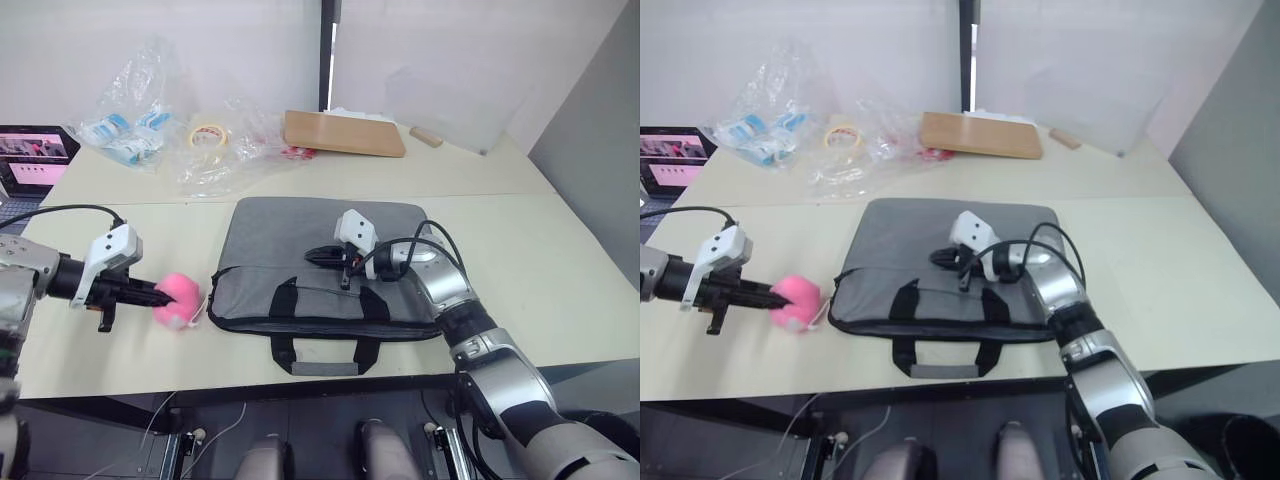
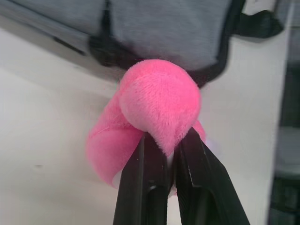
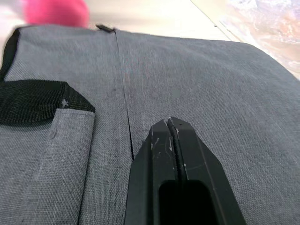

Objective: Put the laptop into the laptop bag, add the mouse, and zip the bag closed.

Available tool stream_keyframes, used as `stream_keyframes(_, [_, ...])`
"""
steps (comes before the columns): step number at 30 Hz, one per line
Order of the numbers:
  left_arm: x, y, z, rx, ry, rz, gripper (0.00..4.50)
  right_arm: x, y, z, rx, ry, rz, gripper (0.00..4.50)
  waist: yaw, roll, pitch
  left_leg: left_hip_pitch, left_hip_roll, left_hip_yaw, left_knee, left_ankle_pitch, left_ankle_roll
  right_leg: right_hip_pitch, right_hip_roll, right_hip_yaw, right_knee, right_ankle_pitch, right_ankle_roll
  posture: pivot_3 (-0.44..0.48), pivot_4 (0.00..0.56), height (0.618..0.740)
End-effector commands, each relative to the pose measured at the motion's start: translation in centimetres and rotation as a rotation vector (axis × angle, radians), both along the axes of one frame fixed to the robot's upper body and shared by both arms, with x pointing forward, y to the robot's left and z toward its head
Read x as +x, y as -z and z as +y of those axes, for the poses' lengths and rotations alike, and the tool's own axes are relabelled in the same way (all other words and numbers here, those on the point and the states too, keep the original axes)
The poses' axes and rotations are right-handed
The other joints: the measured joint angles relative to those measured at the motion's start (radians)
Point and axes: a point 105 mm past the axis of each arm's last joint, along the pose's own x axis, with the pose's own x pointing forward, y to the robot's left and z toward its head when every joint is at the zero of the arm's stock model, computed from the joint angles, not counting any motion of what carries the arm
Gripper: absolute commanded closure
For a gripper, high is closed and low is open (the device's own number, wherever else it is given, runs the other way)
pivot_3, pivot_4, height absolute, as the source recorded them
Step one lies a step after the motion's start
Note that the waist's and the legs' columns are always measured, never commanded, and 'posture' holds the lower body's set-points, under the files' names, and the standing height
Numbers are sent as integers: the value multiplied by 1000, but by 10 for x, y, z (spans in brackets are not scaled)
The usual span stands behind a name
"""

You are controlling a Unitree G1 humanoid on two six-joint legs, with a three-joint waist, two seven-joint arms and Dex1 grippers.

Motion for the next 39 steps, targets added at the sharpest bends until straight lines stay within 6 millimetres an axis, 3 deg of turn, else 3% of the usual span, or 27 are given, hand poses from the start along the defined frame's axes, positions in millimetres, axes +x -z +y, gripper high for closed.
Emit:
stream_keyframes(1, [-9,-6,-12,-19,25,-2,4482,-1,48,-13,-100,75,125,4500,4,0,0,2,0,0,0,0,0,2,0,0,0,0,0,0,150,740])
stream_keyframes(4, [-17,2,-18,-13,39,29,4482,-3,53,-13,-108,67,134,4500,8,0,0,14,1,0,-3,-1,-1,12,1,0,-2,-2,-3,0,150,740])
stream_keyframes(11, [-38,9,-43,-80,80,129,4482,-3,54,-12,-119,73,133,4500,9,-3,-2,15,1,-1,-7,-1,-2,12,3,0,-1,-4,-6,0,150,740])
stream_keyframes(27, [-60,15,-88,-215,152,218,4482,-1,54,-4,-127,75,114,4500,8,-7,-4,23,2,-1,-17,2,-7,12,3,1,-1,-7,-12,0,150,740])
stream_keyframes(39, [-67,21,-134,-317,228,233,4482,1,55,-3,-132,72,114,4500,9,-9,-6,26,2,-1,-18,1,-7,14,3,1,-1,-8,-13,0,150,740])
